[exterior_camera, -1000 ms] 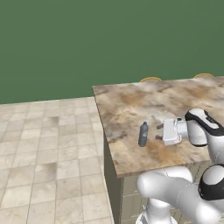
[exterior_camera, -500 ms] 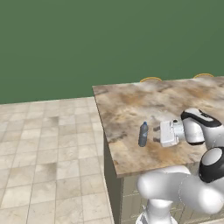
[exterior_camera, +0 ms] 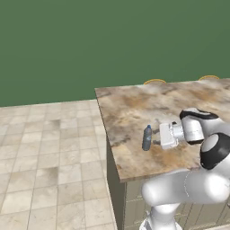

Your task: Pick the bottled water from the counter and place it in the open cabinet.

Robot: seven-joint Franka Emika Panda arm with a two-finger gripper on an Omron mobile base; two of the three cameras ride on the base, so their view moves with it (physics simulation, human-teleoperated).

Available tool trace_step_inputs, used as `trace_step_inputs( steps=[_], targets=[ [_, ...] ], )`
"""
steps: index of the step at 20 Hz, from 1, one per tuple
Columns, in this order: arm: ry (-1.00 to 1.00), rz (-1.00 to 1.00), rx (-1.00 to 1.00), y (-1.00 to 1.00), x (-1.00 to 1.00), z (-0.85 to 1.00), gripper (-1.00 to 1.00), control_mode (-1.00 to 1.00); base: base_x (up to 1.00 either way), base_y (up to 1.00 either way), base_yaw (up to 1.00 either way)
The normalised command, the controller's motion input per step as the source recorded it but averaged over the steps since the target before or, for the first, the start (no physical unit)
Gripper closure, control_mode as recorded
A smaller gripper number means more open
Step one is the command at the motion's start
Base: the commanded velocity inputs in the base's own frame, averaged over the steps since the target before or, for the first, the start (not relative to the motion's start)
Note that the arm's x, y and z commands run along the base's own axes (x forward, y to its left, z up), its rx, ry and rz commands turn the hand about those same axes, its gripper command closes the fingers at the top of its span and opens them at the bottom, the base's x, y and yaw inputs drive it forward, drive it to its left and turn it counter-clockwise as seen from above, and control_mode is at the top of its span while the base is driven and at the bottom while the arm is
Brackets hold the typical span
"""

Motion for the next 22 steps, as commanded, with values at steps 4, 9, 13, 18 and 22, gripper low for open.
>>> trace_step_inputs(
  steps=[4, 9, 13, 18, 22],
  targets=[
    [-0.03, 0.05, 0.00, 0.02, 0.02, -0.03, -1.00, -1.00, 0.00, 0.00, 0.00],
    [-0.02, 0.05, 0.00, 0.06, 0.10, -0.03, -1.00, -1.00, 0.00, 0.00, 0.00],
    [-0.02, 0.04, 0.00, 0.13, 0.10, -0.04, -1.00, -1.00, 0.00, 0.00, 0.00],
    [-0.02, 0.05, 0.00, 0.16, 0.02, -0.07, -1.00, -1.00, 0.00, 0.00, 0.00],
    [0.00, 0.05, 0.00, 0.15, 0.04, -0.07, -1.00, -1.00, 0.00, 0.00, 0.00]
  ],
)
